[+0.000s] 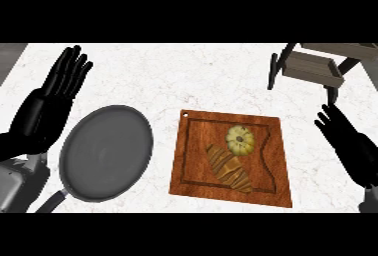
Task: Pick the squash from the cutting board and place it in the tiered basket
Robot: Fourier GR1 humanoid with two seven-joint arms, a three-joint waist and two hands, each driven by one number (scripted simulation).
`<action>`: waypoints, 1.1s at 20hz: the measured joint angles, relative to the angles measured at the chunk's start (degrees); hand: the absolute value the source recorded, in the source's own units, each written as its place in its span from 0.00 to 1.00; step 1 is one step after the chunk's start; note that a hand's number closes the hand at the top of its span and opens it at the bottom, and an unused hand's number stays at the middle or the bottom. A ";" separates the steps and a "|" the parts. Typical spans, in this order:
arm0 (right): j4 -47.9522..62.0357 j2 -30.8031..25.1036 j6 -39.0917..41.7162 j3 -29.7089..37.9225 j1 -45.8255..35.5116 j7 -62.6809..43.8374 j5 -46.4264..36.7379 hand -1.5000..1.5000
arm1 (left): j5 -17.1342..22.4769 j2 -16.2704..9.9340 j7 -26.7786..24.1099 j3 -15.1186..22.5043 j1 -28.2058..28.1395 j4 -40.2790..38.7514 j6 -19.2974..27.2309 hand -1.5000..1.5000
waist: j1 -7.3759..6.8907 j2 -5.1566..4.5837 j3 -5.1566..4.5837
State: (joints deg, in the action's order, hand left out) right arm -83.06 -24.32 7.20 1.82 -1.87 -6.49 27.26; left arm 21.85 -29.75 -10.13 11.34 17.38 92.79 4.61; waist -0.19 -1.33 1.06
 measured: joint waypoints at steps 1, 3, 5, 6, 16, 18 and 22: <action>1.09 0.28 1.04 -0.07 -0.77 -0.19 0.67 1.00 | -0.04 -0.15 1.33 -0.05 -0.36 -0.11 0.23 0.50 | -0.09 0.27 -0.21; 3.37 1.32 4.27 -1.08 -2.40 -0.23 2.44 1.00 | -0.15 -0.72 3.10 -0.21 -2.83 -2.58 0.68 0.50 | -1.11 0.35 -0.46; 4.89 3.05 7.94 -2.85 -3.65 -0.43 4.52 1.00 | -0.36 -1.33 5.83 -0.01 -5.98 -5.79 1.58 0.50 | -2.63 0.07 -0.53; 5.50 3.89 9.92 -3.78 -4.46 -0.77 5.72 1.00 | -0.51 -1.76 7.17 -0.01 -7.59 -7.75 2.05 0.50 | -3.51 -0.21 -0.54; 1.92 -0.23 7.85 -8.91 -8.42 11.16 -15.75 0.00 | -0.38 -2.52 12.60 -0.33 -16.62 -16.18 4.24 0.50 | -1.84 1.13 -1.21; 1.54 -4.50 6.71 -11.50 -9.79 9.82 -23.39 0.00 | -0.40 -2.63 12.84 -0.43 -16.93 -16.51 4.28 0.50 | -1.95 1.22 -1.29; 0.80 -8.70 7.54 -16.71 -15.71 2.81 -32.85 0.00 | -0.55 -2.49 13.73 -0.57 -16.84 -16.98 4.46 0.50 | -1.86 1.25 -1.26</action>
State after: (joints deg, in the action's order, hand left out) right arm -82.26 -33.02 14.74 -14.90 -17.57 -3.68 -5.59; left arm 21.30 -32.24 3.60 10.77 0.54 75.81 9.07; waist -2.05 -0.08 -0.21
